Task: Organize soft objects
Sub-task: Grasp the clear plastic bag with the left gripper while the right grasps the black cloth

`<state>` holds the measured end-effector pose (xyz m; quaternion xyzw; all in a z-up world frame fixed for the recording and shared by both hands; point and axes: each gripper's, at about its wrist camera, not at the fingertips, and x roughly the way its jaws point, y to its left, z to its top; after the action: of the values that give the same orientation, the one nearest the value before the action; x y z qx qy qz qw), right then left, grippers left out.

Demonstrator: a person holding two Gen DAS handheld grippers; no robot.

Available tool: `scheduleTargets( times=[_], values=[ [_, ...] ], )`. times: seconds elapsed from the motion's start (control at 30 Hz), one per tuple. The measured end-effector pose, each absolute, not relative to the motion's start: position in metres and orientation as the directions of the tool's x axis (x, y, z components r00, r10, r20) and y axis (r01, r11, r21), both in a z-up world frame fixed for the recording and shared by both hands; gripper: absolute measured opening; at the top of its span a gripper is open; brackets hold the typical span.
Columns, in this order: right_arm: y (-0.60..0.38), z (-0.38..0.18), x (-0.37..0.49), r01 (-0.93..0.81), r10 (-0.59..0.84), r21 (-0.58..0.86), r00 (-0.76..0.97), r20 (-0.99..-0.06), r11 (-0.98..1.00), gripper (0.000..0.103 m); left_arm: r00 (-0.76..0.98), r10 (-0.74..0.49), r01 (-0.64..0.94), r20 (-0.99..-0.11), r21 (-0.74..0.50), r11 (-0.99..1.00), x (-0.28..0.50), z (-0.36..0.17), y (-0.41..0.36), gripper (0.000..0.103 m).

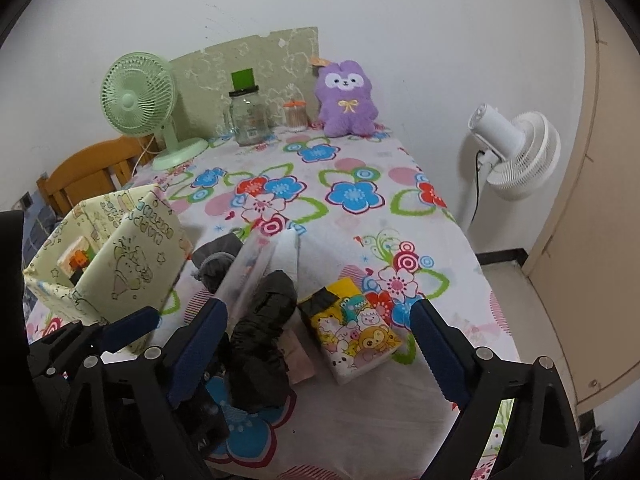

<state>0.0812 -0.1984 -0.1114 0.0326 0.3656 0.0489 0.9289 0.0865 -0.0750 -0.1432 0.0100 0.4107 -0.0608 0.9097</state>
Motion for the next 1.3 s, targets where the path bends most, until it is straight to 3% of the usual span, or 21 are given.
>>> scheduleTargets(
  times=[0.17,0.33,0.9,1.3],
  values=[
    [-0.2,-0.116,0.088,-0.069,0.132,0.119,0.713,-0.689,0.99,0.094,0.657,-0.079,0.103,-0.75,-0.014,0.995,0.092,-0.145,-0.076,0.058],
    [-0.197,-0.124,0.098,-0.086,0.183,0.17,0.672,-0.717,0.982,0.085,0.655,-0.063,0.099,-0.753,0.003,0.995,0.098,-0.149,-0.076,0.057],
    [-0.177,-0.147,0.12,-0.165,0.304,0.255,0.55,-0.778,0.953,0.026,0.597,-0.077,0.109,-0.798,-0.014,0.994,0.107,-0.163,-0.076,0.055],
    [-0.187,-0.121,0.118,-0.167,0.284,0.229,0.603,-0.745,0.959,0.022,0.638,-0.085,0.105,-0.765,-0.023,0.994,0.108,-0.144,-0.085,0.055]
  ],
)
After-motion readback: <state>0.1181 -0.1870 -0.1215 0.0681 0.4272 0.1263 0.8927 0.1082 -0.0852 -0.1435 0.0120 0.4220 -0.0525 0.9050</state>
